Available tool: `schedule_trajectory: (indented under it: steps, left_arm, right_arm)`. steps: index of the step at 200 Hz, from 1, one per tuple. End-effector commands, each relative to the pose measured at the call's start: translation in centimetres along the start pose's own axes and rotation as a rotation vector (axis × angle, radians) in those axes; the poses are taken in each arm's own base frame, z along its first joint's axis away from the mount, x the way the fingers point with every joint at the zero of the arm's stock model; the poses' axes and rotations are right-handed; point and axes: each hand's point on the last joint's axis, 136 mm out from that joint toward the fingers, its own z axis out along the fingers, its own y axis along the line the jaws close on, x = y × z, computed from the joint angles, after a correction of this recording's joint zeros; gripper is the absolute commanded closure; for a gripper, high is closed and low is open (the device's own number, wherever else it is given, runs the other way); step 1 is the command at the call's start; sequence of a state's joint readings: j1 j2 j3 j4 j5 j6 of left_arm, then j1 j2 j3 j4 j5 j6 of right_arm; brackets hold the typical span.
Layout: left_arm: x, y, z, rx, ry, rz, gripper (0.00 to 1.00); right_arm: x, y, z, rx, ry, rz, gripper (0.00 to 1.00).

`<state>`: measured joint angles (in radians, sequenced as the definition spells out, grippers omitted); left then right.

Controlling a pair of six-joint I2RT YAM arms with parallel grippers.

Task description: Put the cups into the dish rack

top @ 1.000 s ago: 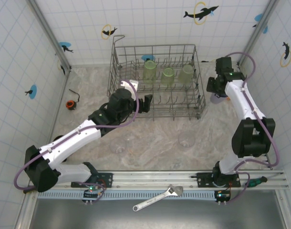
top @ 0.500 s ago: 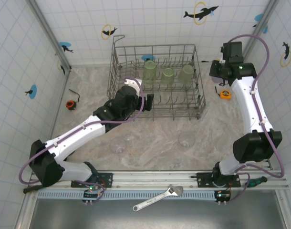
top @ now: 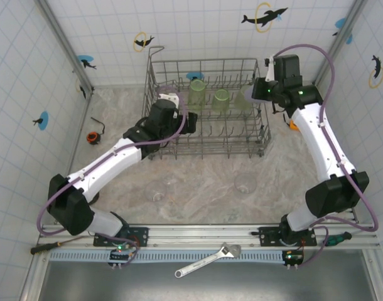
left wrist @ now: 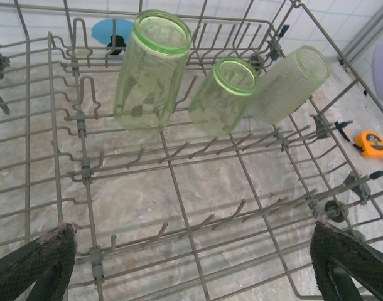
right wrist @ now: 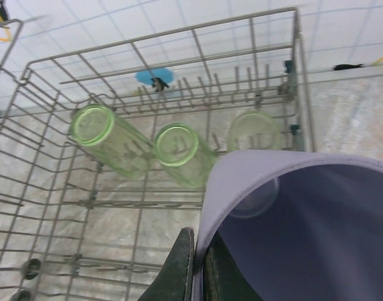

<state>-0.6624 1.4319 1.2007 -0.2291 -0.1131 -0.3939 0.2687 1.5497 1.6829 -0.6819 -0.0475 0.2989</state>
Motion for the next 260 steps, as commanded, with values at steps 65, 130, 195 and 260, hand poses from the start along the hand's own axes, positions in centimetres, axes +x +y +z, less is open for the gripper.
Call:
schedule_trajectory:
  steps: [65, 130, 195, 260]
  left_arm:
    - [-4.9, 1.4, 1.6, 0.155, -0.019, -0.231, 0.02]
    - [-7.1, 2.2, 3.1, 0.314, -0.02, -0.408, 0.02]
    - [-8.3, 1.8, 3.3, 0.5, -0.011, -0.548, 0.02]
    - [-8.5, 1.1, 3.7, 0.627, 0.005, -0.633, 0.02]
  right_arm:
    - [-0.5, 6.5, 1.2, -0.437, -0.096, 0.14, 1.0]
    - [-0.3, 9.0, 2.1, -0.685, -0.144, 0.25, 1.0]
    - [0.3, 10.3, 1.7, -0.862, -0.19, 0.346, 1.0]
    - [0.6, 12.3, 1.3, -0.969, -0.206, 0.373, 1.0]
